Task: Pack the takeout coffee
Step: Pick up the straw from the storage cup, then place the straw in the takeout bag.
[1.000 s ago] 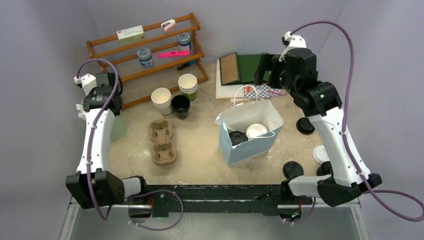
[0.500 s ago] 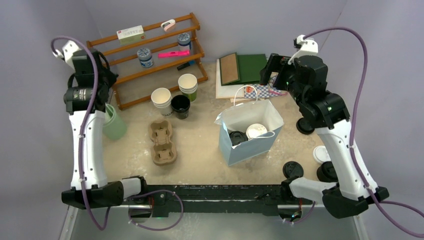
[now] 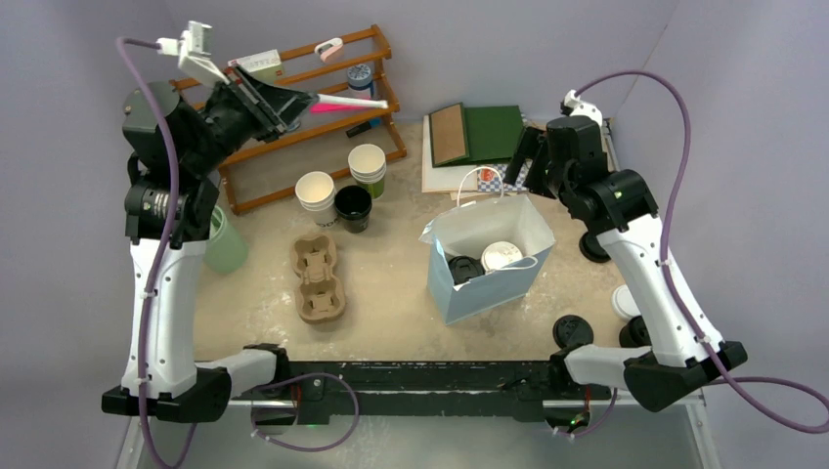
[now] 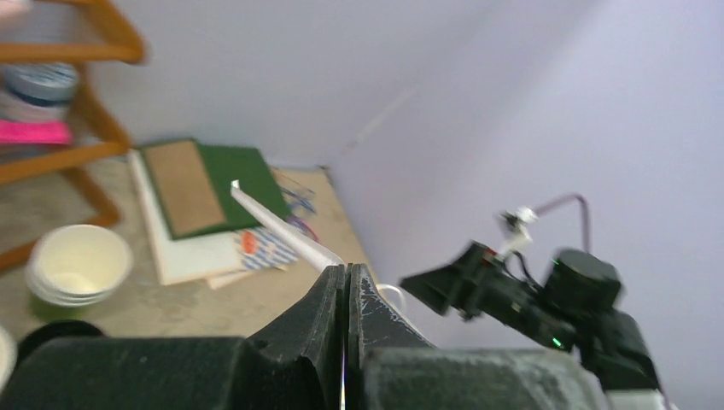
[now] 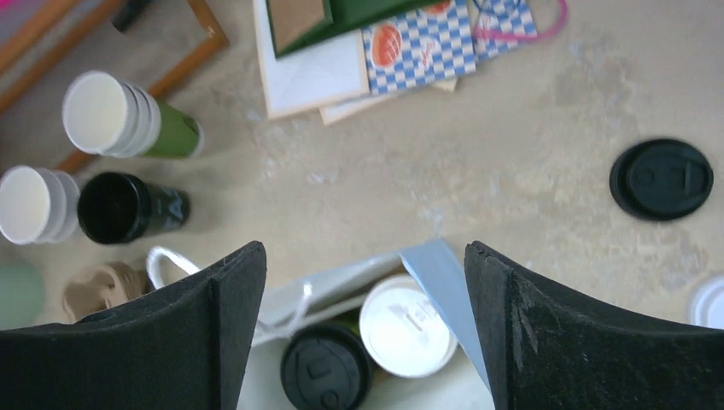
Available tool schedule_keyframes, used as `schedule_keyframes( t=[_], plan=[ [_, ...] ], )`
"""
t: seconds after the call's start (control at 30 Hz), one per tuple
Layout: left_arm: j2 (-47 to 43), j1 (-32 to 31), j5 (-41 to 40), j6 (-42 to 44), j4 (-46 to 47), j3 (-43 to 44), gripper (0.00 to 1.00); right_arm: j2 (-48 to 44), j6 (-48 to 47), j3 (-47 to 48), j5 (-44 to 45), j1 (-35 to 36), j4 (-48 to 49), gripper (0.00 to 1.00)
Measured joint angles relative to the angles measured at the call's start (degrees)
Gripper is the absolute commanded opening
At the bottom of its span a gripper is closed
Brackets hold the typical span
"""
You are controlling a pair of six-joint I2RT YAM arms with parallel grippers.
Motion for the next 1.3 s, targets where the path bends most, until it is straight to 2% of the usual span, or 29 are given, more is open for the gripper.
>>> schedule_keyframes(
  t=[0.1,0.13,0.2,0.3,0.4,0.47,0.53,0.67,0.83,1.0,1.17,1.3],
  plan=[
    [1.4,-5.1,5.4,-1.1,1.7,0.2,0.0,-1.6,1.0,-2.3,-1.1,0.0,-3.6,0.84],
    [3.7,-10.4,11.4,-2.2,2.8,1.2,0.0,-6.4,2.1,-5.2,-1.3,0.0,-7.0,0.84],
    [4.1,-11.7,12.1,-2.3,2.8,1.2,0.0,-7.4,2.3,-5.4,-1.1,0.0,-6.9,0.85],
    [5.3,-16.9,13.4,-2.3,2.6,1.9,0.0,-10.0,2.3,-6.5,-0.6,0.0,-8.2,0.84],
    [6.7,-21.3,15.2,-2.2,1.1,3.0,0.0,-11.3,1.9,-7.4,-0.1,0.0,-8.9,0.8],
    [7.2,-22.4,16.1,-2.3,0.3,3.9,0.0,-11.6,1.5,-8.4,0.0,0.0,-9.2,0.78],
    [7.3,-22.6,17.2,-2.3,-0.8,5.6,0.0,-11.4,1.2,-9.8,0.0,0.0,-9.4,0.72],
    [6.8,-22.6,19.1,-2.3,-1.8,9.1,0.0,-10.4,0.6,-12.0,-0.4,0.0,-9.4,0.55],
    [4.2,-22.6,20.4,-2.4,-1.2,8.5,0.0,-9.3,-0.5,-12.5,-0.9,0.0,-8.9,0.35],
    [2.1,-24.1,20.4,-3.3,2.1,2.0,0.0,-8.7,-2.0,-12.5,-0.6,0.0,-8.3,0.33],
    [3.9,-30.4,17.3,-2.6,3.1,-3.8,0.0,-7.6,-3.1,-12.5,-0.5,0.0,-7.5,0.29],
    [5.9,-33.8,14.0,0.3,0.6,-5.3,0.0,-6.9,-3.8,-12.6,-0.6,0.0,-6.7,0.26]
  ],
)
